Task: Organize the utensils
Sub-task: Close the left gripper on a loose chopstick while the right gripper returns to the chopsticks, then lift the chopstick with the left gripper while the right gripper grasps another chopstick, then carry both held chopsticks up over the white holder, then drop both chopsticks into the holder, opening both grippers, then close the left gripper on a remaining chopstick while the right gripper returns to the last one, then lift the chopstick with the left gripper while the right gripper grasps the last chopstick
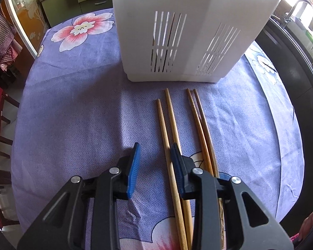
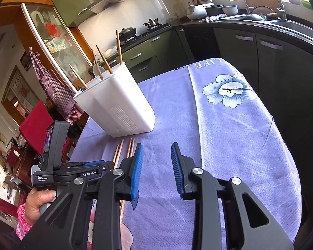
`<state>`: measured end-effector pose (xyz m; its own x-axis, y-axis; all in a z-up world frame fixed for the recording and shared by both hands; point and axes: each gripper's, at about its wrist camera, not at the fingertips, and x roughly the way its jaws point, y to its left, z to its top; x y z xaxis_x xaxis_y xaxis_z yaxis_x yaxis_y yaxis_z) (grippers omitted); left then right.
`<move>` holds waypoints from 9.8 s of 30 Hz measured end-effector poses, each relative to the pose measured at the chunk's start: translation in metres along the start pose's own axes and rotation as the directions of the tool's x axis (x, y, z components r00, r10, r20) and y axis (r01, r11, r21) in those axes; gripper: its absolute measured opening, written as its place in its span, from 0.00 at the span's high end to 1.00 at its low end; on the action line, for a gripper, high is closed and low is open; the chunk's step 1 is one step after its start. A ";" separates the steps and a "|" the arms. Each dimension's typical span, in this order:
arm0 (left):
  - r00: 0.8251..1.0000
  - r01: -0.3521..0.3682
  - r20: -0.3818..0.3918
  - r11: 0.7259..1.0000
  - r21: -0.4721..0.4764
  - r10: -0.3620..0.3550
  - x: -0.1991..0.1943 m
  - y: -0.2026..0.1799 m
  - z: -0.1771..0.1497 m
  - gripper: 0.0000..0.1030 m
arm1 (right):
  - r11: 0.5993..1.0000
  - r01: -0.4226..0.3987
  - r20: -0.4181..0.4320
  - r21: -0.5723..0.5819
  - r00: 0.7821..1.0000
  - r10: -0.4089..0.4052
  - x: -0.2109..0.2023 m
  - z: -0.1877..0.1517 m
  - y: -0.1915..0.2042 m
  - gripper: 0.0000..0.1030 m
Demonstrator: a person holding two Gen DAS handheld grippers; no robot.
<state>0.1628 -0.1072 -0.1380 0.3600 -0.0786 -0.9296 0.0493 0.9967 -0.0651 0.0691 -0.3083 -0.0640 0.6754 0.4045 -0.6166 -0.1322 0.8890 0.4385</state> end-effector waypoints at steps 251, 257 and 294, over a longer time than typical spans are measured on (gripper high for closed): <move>0.999 -0.015 0.040 0.999 -0.037 0.017 -0.017 0.010 -0.002 0.94 | 0.998 0.024 0.010 -0.054 1.000 -0.023 -0.017 0.011 0.000 0.66; 0.990 0.008 0.144 0.999 -0.051 0.000 -0.064 0.040 -0.010 0.94 | 0.991 0.049 -0.047 -0.128 0.997 -0.055 0.002 0.007 0.013 0.58; 0.944 0.075 0.326 0.997 -0.032 -0.061 -0.129 0.080 -0.043 0.94 | 0.860 0.019 -0.318 -0.509 0.925 -0.208 0.202 -0.027 0.143 0.86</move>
<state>0.0797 -0.0168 -0.0391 0.6400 -0.1421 -0.7551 0.0463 0.9881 -0.1467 0.1668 -0.0935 -0.1432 0.4214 0.2572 -0.8696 -0.4705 0.8818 0.0328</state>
